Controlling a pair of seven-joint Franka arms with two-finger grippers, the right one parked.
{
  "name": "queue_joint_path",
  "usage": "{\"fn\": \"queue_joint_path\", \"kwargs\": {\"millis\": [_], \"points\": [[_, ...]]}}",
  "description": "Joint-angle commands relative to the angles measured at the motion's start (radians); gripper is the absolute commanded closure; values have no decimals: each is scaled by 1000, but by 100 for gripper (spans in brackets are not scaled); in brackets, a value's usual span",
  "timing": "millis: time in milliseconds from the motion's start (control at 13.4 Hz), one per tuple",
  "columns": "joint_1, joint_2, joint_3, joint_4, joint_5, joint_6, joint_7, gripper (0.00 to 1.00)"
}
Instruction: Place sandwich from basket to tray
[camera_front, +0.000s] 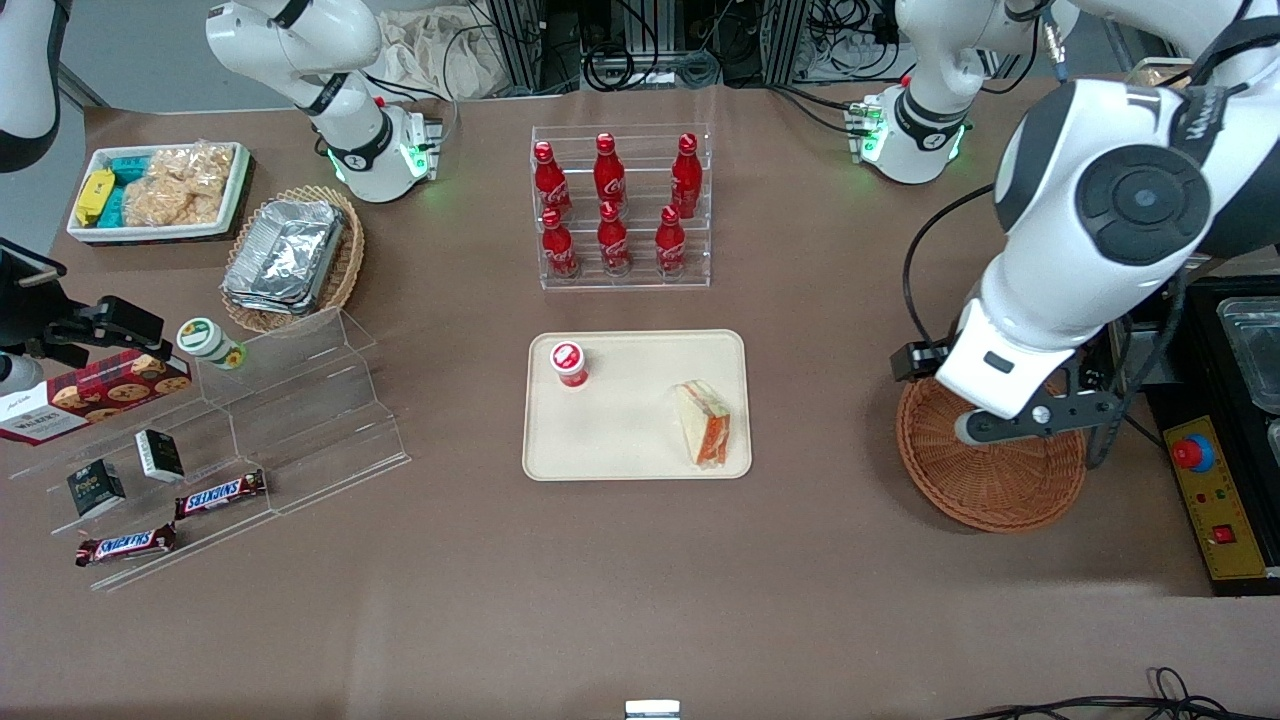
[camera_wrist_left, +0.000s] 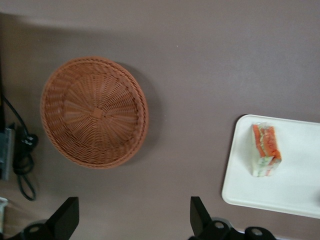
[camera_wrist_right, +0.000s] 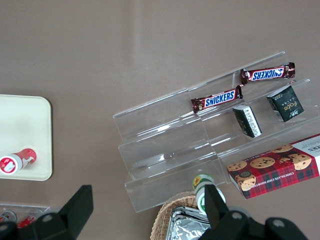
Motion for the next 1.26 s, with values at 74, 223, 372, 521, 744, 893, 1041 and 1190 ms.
{"fn": "queue_joint_path", "kwargs": {"millis": [74, 223, 372, 521, 744, 893, 1041, 1190], "points": [[52, -138, 59, -155, -31, 58, 204, 0], [107, -191, 67, -206, -59, 67, 313, 0], [136, -240, 80, -256, -67, 67, 355, 0], [179, -273, 80, -287, -68, 67, 412, 0], [205, -274, 80, -278, -67, 38, 438, 0], [204, -271, 79, -268, -65, 38, 431, 0], [204, -267, 77, -260, -70, 50, 426, 0], [204, -264, 79, -249, -87, 50, 426, 0]]}}
